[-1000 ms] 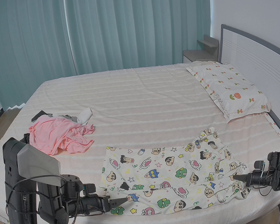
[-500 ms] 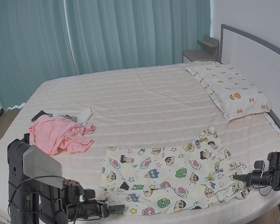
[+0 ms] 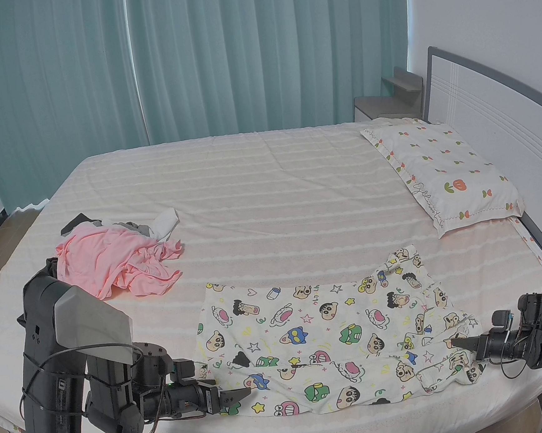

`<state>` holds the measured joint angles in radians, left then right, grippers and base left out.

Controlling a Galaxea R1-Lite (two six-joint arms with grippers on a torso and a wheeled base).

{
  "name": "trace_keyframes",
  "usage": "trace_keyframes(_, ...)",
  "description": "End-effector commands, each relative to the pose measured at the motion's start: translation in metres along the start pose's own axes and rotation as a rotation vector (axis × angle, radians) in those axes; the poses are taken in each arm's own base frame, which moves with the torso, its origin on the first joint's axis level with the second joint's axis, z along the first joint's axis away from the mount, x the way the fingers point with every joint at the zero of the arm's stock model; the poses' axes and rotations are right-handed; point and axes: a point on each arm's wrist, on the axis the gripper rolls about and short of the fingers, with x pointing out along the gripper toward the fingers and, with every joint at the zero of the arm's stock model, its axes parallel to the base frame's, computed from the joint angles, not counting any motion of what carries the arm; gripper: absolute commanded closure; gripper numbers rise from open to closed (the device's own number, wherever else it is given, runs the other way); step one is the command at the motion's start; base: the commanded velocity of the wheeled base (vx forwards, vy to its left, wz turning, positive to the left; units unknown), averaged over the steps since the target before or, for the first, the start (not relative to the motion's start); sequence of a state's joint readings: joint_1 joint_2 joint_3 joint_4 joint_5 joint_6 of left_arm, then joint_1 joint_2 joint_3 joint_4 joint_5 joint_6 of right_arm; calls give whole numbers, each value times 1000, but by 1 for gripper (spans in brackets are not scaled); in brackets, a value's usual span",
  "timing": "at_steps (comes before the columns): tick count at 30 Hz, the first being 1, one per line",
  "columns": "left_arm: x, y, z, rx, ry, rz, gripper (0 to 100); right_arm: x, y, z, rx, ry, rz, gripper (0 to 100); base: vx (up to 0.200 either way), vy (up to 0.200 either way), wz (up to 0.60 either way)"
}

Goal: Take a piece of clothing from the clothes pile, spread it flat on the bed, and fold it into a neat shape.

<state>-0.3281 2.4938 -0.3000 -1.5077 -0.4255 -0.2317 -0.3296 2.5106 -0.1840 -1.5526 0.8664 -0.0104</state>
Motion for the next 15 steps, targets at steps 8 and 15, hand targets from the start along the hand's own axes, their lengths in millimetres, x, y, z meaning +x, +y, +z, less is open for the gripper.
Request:
trace_keyframes(8, -11, 6, -5, -30, 12, 35, 100, 0, 0, 2, -16, -14, 0, 100, 0, 0, 0)
trace_keyframes(15, -26, 9, -5, -46, 5, 83, 100, 0, 0, 2, -16, -14, 0, 100, 0, 0, 0)
